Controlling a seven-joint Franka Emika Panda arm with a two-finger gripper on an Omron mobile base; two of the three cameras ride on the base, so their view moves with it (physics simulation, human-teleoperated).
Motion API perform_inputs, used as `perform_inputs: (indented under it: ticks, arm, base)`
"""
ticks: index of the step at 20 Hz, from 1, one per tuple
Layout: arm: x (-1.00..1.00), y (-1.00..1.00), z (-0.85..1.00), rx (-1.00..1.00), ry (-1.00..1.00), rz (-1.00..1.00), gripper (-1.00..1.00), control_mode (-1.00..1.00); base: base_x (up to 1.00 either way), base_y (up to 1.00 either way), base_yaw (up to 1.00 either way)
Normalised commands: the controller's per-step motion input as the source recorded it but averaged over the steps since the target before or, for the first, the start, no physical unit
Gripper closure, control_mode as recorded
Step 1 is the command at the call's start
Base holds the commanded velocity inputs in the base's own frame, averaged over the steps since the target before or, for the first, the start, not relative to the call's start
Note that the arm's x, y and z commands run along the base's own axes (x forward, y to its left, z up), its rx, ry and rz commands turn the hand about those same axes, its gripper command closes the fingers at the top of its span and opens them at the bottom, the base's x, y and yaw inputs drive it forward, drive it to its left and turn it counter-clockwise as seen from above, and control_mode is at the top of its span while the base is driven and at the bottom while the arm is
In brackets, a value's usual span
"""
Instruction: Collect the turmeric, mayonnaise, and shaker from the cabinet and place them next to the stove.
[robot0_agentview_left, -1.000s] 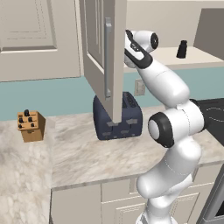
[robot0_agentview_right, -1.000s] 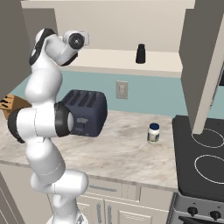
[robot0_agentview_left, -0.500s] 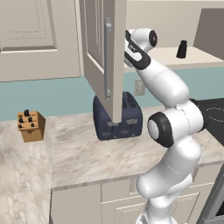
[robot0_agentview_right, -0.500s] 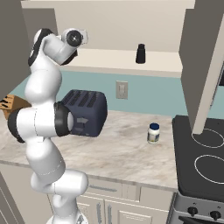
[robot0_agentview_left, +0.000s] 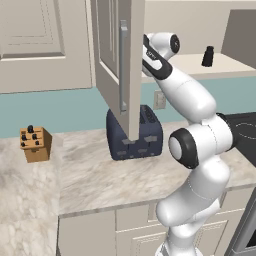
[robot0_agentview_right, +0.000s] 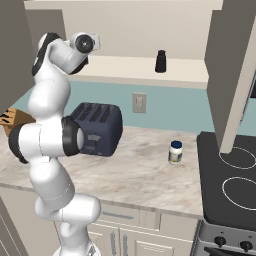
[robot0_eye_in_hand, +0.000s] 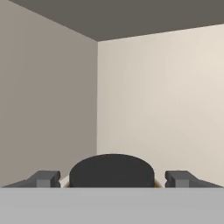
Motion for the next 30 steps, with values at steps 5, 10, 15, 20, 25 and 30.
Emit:
perform_inputs:
  ticks: [5, 10, 15, 20, 25, 30]
  arm:
    - [-0.12, -0.04, -0.04, 0.0, -0.05, 0.0, 1.0, -1.0]
    - [-0.54, -0.15, -0.06, 0.0, -0.08, 0.0, 1.0, -1.0]
    - [-0.91, -0.36, 0.02, 0.0, -0.07, 0.0, 1.0, -1.0]
    - [-0.99, -0.46, 0.28, 0.0, 0.0, -0.01, 1.0, -1.0]
    - [-1.0, -0.68, 0.29, 0.01, -0.02, 0.0, 1.0, -1.0]
    - [-1.0, -0.72, 0.07, 0.05, 0.0, 0.0, 1.0, -1.0]
  base:
    - [0.0, 0.0, 0.0]
    - [0.0, 0.0, 0.0]
    - [0.0, 0.0, 0.0]
    - [0.0, 0.0, 0.0]
    - [0.0, 0.0, 0.0]
    - [0.0, 0.0, 0.0]
